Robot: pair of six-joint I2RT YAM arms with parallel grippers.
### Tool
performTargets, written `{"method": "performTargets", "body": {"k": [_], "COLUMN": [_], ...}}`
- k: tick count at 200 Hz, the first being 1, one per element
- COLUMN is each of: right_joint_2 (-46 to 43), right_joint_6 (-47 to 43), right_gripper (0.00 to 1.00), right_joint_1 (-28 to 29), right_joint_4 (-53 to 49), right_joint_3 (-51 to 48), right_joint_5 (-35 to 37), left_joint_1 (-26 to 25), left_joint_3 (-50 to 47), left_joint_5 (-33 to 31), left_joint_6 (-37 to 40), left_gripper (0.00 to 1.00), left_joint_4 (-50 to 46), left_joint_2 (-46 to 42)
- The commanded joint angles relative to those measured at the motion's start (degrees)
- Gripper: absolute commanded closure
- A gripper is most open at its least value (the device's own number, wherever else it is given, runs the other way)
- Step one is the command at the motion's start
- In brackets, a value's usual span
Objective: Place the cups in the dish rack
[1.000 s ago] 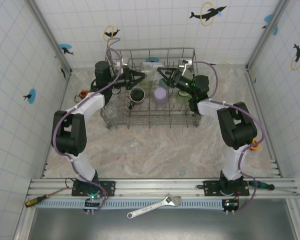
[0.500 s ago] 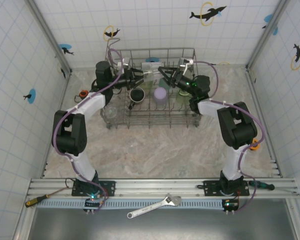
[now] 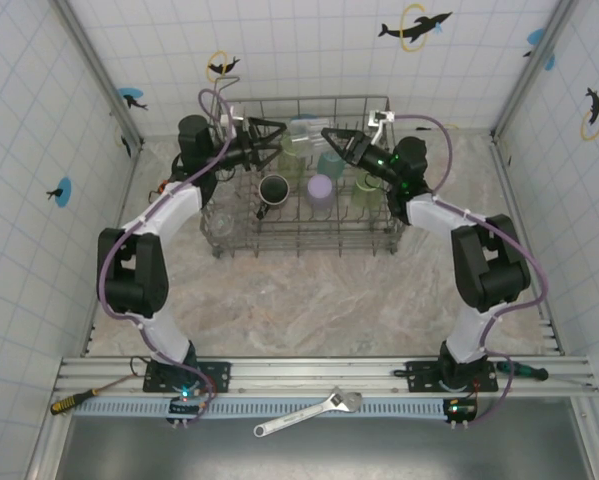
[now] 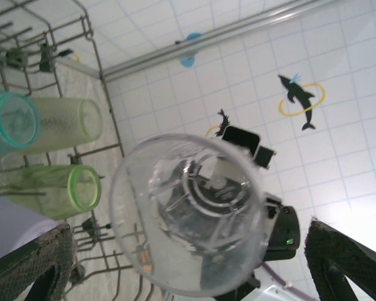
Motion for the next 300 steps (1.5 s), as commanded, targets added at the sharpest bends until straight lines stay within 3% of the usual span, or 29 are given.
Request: {"method": "performTargets", "body": {"k": [1,40,104,166,229,300], "right_joint_2": [-2.3,-2.1,2.0,14.2,24.3,30.6], "right_joint_6": [-5.7,-15.6,-33.3,-46.6,-51.5,-55.5], "right_gripper": [0.67,0.68,0.68,0.69,0.69,0.69], "right_joint_1": [0.2,2.1,8.5,15.0,18.1,20.8], "right_joint_4": [-4.4,-17.2,-36.1,-51.9,-55.8,-52.7], "right_joint_3": [4.0,10.4,22.1,41.2,52.8,56.3], "right_joint_5": [1.8,4.7,13.2,22.9,28.2,32.3], "left_joint_1": [2.4,6.5,10.5,12.6,12.9,12.9], "left_joint_3": [2.2,1.2,2.1,-1.2,-2.7,-5.1], "left_joint_5": [-4.0,-9.4,-26.8,-39.2,-44.0,-44.7], "left_joint_6": [2.5,4.6,23.7,35.3,40.2,41.6], "left_gripper": [0.03,0.03,0.03,0.03,0.02,0.03], "left_joint_4": [-2.0,-4.3,-23.7,-31.4,-32.4,-32.2], "left_joint_2": [-4.5,-8.9,-16.7,-18.7,-14.0,-11.5]}}
